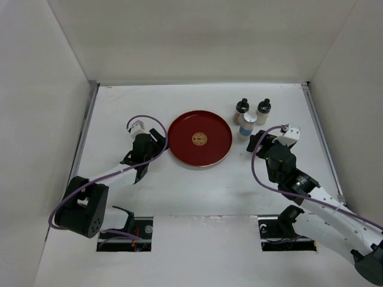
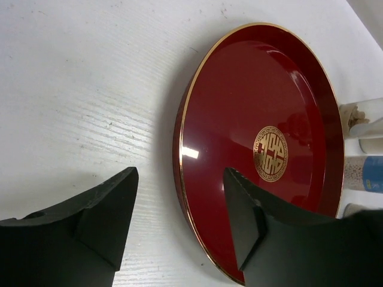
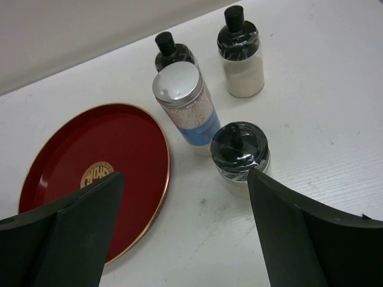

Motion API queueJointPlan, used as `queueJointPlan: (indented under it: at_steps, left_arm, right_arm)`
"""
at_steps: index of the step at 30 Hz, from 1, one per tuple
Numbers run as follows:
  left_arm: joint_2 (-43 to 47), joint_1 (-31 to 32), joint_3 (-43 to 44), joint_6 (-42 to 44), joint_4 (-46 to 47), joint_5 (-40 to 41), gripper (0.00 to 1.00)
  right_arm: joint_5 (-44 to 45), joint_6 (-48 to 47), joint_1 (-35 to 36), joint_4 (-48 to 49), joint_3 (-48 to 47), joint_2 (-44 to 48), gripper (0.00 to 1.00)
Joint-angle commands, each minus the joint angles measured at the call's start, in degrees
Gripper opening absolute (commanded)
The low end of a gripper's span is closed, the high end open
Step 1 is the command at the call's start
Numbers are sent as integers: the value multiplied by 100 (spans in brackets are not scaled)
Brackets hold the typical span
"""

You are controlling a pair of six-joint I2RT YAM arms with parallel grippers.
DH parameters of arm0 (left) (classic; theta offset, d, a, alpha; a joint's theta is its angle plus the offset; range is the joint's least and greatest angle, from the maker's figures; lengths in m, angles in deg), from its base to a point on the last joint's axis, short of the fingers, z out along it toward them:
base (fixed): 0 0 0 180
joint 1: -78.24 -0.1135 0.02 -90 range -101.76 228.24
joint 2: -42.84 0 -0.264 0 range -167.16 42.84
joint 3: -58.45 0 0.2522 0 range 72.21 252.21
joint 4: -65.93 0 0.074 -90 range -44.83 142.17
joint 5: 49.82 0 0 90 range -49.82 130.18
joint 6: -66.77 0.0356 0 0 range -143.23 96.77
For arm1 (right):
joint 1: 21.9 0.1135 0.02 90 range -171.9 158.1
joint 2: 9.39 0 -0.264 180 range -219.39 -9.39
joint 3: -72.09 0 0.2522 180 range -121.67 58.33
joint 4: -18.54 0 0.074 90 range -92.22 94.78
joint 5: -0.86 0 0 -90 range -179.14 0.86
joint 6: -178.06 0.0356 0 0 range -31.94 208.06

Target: Organize the condiment bottles

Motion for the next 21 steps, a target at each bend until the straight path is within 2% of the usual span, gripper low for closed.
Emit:
queueJointPlan:
  at_steps: [1,6,9,11,14,15,16,17,18,21]
  left_arm:
    - [266,21,-37,58,304,-75,59]
    - [398,11,-117,14,357,-66,62]
    - [399,38,-152,5,471,-48,64]
    - [407,38,-178,5,506,-48,64]
    - [469,90,-310,-56,655,100,63]
    - [495,126,-362,-91,726,171,63]
    - [565,161,-459,-153,848,267,63]
    - [644,178,-529,-197,893,277,63]
    - [862,196,-626,-267,928,329,63]
    - [1407,257,-828,-311,964,548,63]
  right_arm:
    - [-99,-132,-3,-25,-25,-73,92]
    - [-126,-255,15,-43,-139,5,91]
    - [-275,-308,-55,-43,-297,-108,82]
    - [-468,-387,-204,-43,-507,-336,65]
    - [-758,-544,-564,-52,-929,-863,32]
    - [-837,-606,-687,-69,-1069,-1039,27]
    - [-899,-641,-819,-70,-1210,-1214,26]
    - [-969,-650,-933,-70,-1333,-1399,29]
    - [-1074,-694,-1056,-70,-1465,-1592,35]
    - [-1408,-835,-1198,0,-1747,-2067,75]
